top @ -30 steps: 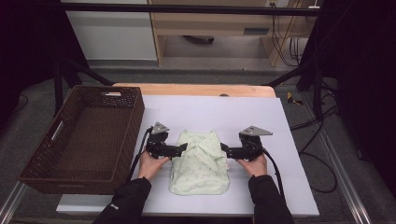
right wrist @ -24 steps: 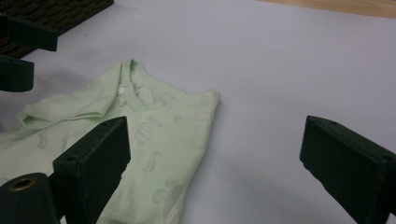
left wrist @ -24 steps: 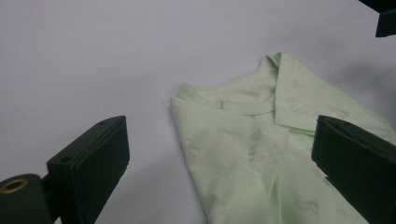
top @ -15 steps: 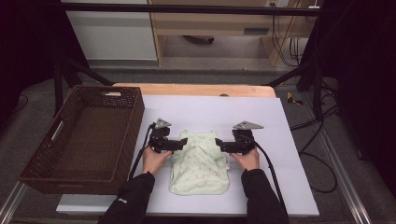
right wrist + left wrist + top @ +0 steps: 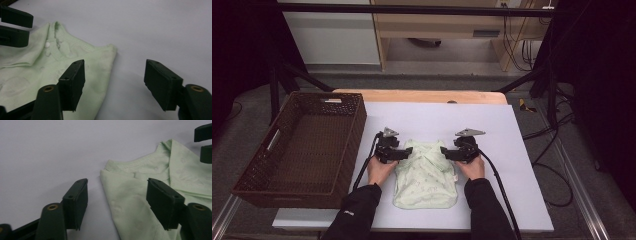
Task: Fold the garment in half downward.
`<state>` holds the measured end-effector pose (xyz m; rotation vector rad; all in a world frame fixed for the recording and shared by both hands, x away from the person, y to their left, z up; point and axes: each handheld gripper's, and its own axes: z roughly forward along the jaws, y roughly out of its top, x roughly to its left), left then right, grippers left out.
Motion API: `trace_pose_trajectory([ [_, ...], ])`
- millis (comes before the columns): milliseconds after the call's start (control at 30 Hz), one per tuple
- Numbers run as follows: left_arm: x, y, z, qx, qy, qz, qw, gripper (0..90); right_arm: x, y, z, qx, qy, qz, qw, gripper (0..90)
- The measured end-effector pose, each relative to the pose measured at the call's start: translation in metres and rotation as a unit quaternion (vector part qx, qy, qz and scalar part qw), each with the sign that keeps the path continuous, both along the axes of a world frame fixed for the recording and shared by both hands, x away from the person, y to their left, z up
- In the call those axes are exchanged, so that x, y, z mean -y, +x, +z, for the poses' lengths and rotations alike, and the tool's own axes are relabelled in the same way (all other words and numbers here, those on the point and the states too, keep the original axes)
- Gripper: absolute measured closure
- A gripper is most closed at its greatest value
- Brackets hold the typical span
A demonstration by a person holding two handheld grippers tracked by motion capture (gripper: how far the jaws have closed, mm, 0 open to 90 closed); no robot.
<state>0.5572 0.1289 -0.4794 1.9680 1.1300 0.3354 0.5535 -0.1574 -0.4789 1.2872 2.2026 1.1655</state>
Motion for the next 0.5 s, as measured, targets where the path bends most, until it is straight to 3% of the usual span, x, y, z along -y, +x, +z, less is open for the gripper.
trace_pose_trajectory([
  [133,0.0024,-0.0006,-0.0016,0.001,0.014,-0.003,0.9999,45.5,-0.0012,0.0007,-0.0026,-0.003,-0.004,0.004,1.0,44.1],
  [500,0.0057,-0.0013,-0.0025,-0.001,0.014,-0.005,0.9999,65.7,-0.008,0.0038,-0.0042,-0.017,-0.02,0.024,0.9994,62.1],
])
